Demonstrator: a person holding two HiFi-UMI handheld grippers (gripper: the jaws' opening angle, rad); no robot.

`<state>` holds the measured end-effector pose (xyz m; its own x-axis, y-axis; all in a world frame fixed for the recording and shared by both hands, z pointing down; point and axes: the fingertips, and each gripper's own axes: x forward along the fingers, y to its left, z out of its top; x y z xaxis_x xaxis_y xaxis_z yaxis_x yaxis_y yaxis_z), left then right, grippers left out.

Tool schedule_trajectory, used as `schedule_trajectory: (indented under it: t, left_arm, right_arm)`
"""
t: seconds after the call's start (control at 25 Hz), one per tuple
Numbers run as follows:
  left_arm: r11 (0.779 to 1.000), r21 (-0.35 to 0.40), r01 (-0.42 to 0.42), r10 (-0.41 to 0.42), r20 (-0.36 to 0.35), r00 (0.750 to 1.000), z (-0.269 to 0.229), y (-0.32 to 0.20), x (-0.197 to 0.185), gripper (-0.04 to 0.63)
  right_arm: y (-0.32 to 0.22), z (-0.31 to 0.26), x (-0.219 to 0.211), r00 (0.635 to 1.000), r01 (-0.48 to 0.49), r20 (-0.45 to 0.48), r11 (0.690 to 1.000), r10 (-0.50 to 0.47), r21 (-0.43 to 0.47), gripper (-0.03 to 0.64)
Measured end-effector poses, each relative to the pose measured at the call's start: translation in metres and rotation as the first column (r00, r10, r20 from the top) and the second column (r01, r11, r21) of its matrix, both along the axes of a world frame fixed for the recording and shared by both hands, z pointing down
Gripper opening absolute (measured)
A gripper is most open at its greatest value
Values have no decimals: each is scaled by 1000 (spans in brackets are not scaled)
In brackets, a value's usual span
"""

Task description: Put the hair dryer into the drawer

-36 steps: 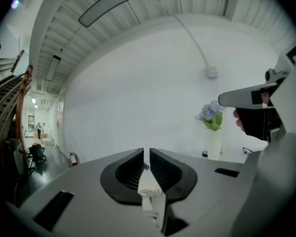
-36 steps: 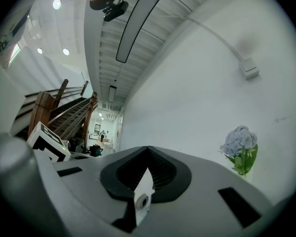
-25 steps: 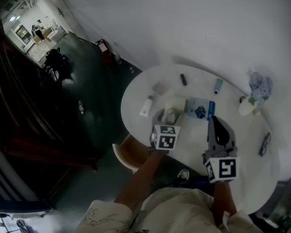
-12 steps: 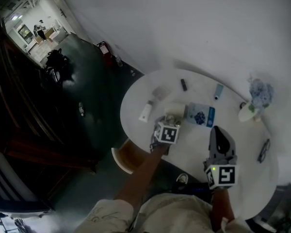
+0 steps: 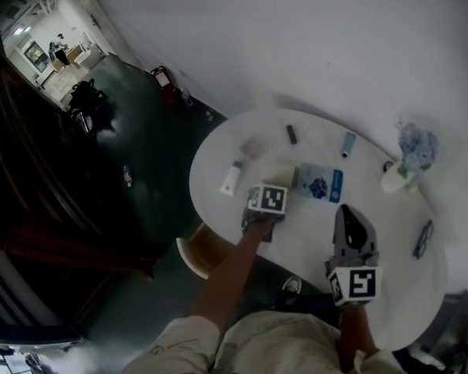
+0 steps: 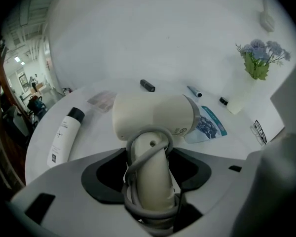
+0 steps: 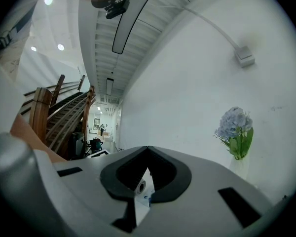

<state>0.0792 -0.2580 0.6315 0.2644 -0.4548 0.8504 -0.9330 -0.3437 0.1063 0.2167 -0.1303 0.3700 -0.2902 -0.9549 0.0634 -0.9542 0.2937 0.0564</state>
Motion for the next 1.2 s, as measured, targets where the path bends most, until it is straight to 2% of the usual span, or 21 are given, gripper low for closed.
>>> schedule_trajectory:
  t: [0.32,0.52,0.68,0.84,0.96,1.2]
  left_arm:
    - [999,19,-41,40,15,999,-2,-3,-2,253]
    - [999,30,-26,28,-39,999,-6,1,-1,242]
    - [998,68,-12,15,-55,998,-14,10,-1,233]
    - [992,123,13,2,-115,993,-30,21,7,233]
    - [979,204,31,-3,-140,990,-50,25,10,232]
    - [928,365,77,-15,-170,985,-97,32,5,232]
  right_arm:
    - [3,1,-4,1000,14,-8,1000,-14,10,5]
    - [4,-1,-3,1000,11,-10,1000,-11,8,5]
    - [4,-1,-2,1000,9,-12,1000,-9,8,5]
    - [6,-1,-5,1000,14,-12,1000,-14,6,4]
    - [6,-2,-8,1000,23,-14,1000,-23,5,4]
    - [5,-4,-10,999,33,-11,999,-33,14,5]
